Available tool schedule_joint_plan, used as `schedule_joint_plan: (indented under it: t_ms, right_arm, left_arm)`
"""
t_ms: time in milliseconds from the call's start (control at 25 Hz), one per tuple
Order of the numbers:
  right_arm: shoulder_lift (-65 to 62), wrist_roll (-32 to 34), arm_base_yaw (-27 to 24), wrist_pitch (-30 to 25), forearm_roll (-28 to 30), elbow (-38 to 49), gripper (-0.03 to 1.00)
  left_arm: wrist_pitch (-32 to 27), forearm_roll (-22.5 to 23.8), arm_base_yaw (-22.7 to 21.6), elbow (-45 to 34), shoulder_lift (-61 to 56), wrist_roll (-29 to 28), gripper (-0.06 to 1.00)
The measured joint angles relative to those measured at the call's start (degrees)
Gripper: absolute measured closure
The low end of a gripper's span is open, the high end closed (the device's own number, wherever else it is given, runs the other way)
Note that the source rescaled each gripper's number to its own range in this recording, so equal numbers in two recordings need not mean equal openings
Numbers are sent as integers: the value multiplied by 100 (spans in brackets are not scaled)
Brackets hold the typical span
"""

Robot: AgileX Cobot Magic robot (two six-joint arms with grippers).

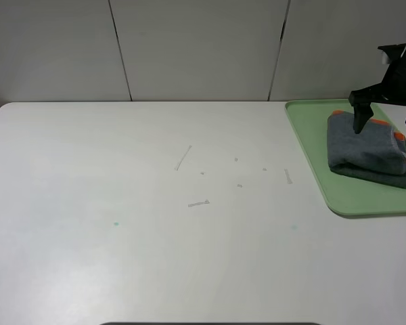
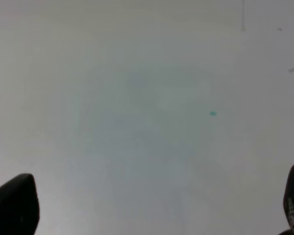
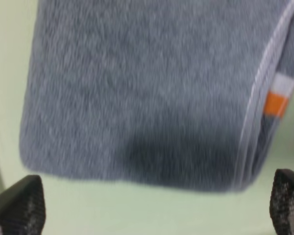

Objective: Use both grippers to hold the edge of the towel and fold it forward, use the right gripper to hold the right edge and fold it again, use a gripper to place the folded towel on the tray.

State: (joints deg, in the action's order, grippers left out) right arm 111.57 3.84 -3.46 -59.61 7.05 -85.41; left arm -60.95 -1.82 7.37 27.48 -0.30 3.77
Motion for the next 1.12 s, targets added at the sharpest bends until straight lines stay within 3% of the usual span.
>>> schedule_joint_plan:
  t_ms: [280, 480, 880, 1120]
  right_arm:
    - [-530, -64, 134, -929, -93, 2, -3]
    - [-992, -216, 150, -964, -368, 210, -3]
    - [-3185, -254, 150, -975, -966, 1808, -3]
    - [-4814, -254, 150, -996, -1024, 2770, -3]
  left_arm:
    - [0, 0, 0, 0, 0, 0, -6]
    - [0, 0, 0, 0, 0, 0, -6]
    - [0, 0, 0, 0, 0, 0, -6]
    - [0, 0, 0, 0, 0, 0, -6]
